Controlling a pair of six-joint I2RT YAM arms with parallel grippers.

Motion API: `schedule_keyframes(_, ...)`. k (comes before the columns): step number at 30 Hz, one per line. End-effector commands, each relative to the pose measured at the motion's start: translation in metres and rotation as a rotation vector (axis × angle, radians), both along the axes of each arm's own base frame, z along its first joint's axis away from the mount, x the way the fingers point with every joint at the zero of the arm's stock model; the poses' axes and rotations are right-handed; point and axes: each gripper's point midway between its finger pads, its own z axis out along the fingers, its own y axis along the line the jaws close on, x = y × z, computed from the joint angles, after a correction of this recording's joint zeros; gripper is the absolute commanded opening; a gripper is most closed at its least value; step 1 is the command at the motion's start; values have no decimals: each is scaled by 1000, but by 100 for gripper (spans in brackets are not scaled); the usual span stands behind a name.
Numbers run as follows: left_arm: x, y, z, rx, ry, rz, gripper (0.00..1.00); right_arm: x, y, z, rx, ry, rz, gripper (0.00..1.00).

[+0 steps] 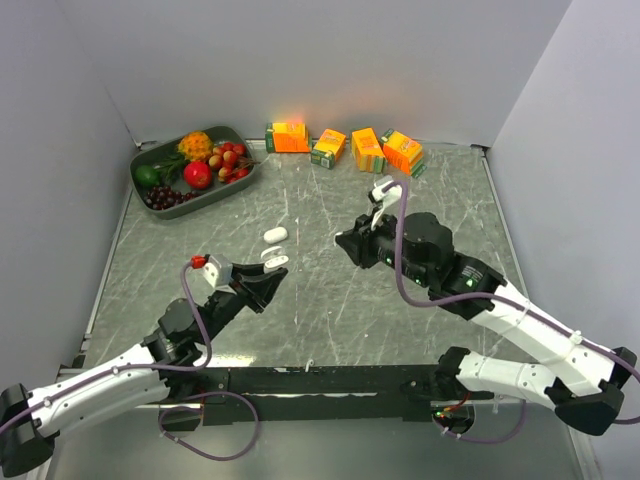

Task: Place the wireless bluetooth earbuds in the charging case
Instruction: Pick up the earbud from the center of the board, then place the earbud in the charging case.

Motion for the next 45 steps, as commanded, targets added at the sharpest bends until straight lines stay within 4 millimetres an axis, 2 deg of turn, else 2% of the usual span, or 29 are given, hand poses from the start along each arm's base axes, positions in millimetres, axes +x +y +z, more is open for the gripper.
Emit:
schedule_keyframes(1, -10, -4, 48, -104, -153, -50, 1, -27, 17, 46, 83, -156, 144, 0)
schedule_keyframes(5, -14, -11, 54, -115, -181, -88, 1, -40, 27, 56, 160, -221, 153, 0)
schedule_keyframes(6, -13, -14, 53, -117, -170, -92, 1, -40, 28, 52, 166, -228, 145, 0)
schedule_keyframes(7, -13, -15, 58, -130, -177, -97, 1, -42, 30, 62, 208, -261, 133, 0)
schedule_keyframes(8, -14, -16, 60, -138, -180, -101, 1, -42, 31, 60, 204, -269, 124, 0)
schedule_keyframes(10, -14, -20, 65, -147, -182, -117, 1, -42, 32, 71, 259, -309, 93, 0)
schedule_keyframes(17, -13, -31, 71, -142, -195, -144, 1, -46, 39, 80, 287, -389, 41, 0)
schedule_keyframes(31, -17, -31, 67, -138, -210, -158, 1, -59, 68, 65, 297, -328, 116, 0)
schedule_keyframes(45, -17, -32, 62, -130, -196, -165, 1, -59, 88, 55, 258, -294, 144, 0)
